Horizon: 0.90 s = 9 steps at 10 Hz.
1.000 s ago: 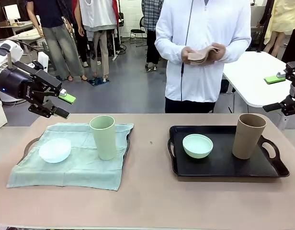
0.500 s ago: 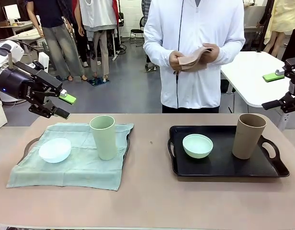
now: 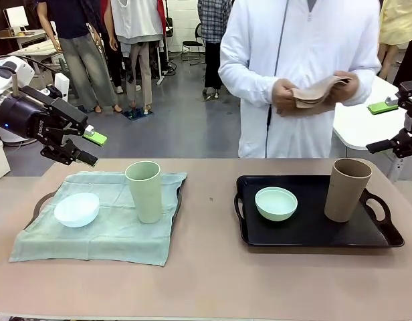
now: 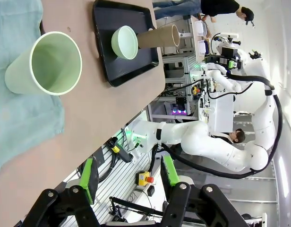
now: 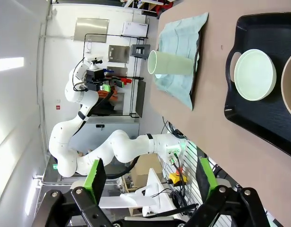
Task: Set up a tray with a mat and arrange the tableware.
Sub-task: Pick up the Picnic Bowl and Reusable plastic cup from the Handle tray in front of the human's position and hold them in the air.
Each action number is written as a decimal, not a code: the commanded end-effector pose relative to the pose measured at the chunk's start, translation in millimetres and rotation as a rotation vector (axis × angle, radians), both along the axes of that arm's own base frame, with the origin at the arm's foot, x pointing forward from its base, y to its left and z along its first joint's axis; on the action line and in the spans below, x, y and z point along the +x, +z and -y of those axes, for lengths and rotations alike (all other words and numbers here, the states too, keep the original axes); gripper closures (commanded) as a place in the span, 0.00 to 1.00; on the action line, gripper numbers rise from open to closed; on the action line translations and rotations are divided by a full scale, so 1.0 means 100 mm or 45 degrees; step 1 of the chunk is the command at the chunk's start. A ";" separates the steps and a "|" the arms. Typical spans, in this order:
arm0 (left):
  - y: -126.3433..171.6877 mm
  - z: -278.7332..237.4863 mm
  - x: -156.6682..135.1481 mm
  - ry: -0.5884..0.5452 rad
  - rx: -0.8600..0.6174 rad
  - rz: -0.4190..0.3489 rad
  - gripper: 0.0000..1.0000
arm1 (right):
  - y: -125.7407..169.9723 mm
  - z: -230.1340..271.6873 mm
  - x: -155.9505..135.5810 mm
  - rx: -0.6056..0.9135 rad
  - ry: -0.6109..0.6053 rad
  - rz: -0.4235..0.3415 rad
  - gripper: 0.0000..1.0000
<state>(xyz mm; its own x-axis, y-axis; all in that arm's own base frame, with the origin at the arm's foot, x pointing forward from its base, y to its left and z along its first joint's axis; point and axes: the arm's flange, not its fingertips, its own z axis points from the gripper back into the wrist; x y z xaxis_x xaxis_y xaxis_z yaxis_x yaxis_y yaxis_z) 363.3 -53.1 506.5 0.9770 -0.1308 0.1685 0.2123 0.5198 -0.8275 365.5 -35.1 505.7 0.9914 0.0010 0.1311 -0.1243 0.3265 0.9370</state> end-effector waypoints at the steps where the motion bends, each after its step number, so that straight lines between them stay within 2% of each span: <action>1: 0.00 -0.01 0.00 0.000 -0.006 -0.001 0.30 | -0.01 -0.02 -0.01 0.038 -0.005 0.004 0.00; 9: 0.00 -0.01 0.00 0.000 -0.006 -0.001 0.30 | -0.01 -0.02 -0.01 0.038 -0.005 0.004 0.00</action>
<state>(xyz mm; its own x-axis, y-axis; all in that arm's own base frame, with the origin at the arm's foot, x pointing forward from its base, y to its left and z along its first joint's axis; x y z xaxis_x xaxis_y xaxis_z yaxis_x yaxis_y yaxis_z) 363.4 -52.7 506.5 0.9771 -0.1299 0.1685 0.2118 0.5200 -0.8275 365.6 -34.5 505.6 0.9914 0.0025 0.1309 -0.1245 0.3274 0.9366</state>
